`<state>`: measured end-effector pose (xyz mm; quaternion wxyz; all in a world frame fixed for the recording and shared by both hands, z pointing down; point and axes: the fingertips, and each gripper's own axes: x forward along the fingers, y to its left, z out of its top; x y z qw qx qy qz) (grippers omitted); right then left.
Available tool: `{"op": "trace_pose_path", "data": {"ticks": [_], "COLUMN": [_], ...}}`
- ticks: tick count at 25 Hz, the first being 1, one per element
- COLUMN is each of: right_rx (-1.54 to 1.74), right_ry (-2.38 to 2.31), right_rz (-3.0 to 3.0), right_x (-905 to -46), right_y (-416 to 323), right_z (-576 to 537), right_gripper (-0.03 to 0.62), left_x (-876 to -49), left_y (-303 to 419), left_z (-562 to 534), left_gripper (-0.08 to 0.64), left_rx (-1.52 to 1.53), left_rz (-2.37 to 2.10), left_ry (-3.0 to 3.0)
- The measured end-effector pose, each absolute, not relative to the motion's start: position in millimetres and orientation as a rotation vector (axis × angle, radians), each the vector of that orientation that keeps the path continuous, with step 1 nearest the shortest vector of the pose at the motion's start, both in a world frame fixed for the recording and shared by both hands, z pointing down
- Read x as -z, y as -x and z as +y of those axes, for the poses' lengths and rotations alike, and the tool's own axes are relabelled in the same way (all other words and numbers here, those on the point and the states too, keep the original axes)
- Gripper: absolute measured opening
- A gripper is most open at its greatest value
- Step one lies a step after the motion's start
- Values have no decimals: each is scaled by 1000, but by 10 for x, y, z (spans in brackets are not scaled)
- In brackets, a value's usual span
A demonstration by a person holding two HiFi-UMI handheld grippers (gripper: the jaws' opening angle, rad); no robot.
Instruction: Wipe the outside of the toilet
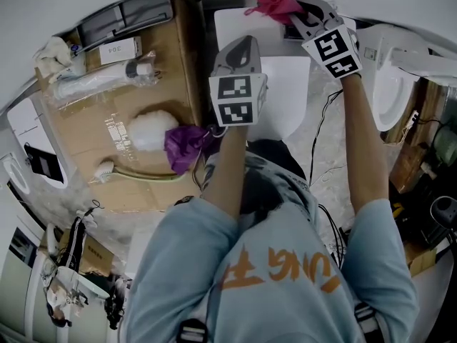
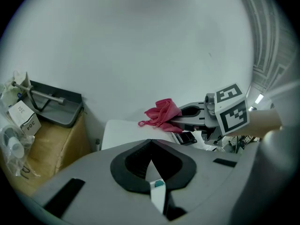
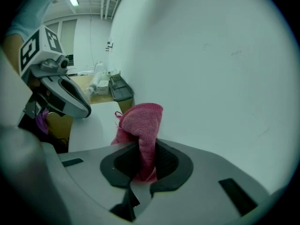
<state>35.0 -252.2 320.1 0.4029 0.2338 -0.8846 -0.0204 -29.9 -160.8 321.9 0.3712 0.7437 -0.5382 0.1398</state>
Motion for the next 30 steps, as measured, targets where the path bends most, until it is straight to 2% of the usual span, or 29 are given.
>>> {"op": "trace_pose_path", "data": {"ticks": [30], "right_rx": [50], "right_ry": [-911], "right_rz": [-2099], "right_x": [-3204], "right_y": [-1737], "right_z": [-2547], "right_gripper": [66], "left_x": [-3214], "left_y": [-333], "left_z": [-1681], "left_gripper": [25], "left_rx": [-454], "left_rz": [-1263], "left_ry": [-2015]}}
